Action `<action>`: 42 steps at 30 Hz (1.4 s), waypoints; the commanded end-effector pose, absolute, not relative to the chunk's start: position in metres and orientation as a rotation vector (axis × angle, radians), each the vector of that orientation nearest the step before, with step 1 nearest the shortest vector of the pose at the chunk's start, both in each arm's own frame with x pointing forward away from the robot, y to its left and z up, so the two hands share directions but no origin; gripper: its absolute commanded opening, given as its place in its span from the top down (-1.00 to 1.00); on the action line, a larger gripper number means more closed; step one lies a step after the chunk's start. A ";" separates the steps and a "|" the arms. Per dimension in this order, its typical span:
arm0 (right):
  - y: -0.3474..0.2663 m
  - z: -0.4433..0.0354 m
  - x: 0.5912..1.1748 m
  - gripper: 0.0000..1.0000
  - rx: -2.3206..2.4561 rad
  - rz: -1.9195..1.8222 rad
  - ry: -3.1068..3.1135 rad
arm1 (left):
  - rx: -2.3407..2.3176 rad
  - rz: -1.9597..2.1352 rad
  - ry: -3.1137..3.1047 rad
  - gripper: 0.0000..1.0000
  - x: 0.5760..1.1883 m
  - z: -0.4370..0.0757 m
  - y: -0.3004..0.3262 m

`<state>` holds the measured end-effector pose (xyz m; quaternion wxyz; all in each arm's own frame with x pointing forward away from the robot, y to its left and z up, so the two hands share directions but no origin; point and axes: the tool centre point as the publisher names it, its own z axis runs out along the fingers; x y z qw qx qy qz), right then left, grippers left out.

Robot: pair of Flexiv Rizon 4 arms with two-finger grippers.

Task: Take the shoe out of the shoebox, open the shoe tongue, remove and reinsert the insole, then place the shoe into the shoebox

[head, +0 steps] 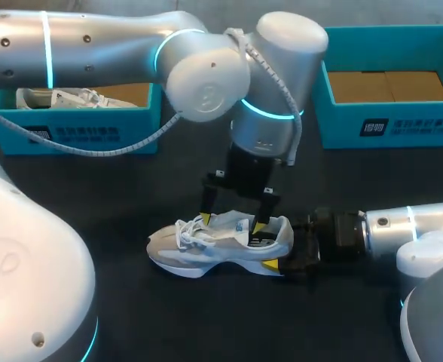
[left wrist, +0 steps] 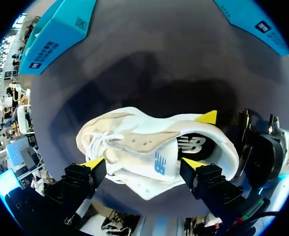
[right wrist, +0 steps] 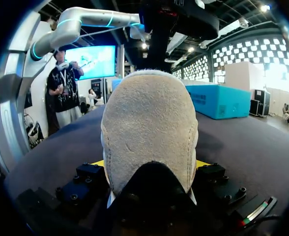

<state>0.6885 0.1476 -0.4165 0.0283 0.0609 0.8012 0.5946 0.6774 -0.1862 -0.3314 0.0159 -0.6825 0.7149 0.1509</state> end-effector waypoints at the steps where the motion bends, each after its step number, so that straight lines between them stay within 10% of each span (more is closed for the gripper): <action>1: 0.147 -0.417 0.688 1.00 0.190 1.832 2.475 | -2.107 0.510 2.201 -1.00 0.680 -0.339 -0.193; 21: 0.147 -0.417 0.688 1.00 0.190 1.832 2.475 | -2.069 0.574 2.148 -0.84 0.674 -0.339 -0.171; 42: 0.147 -0.417 0.688 1.00 0.190 1.832 2.475 | -2.122 0.480 2.193 -0.11 0.671 -0.327 -0.152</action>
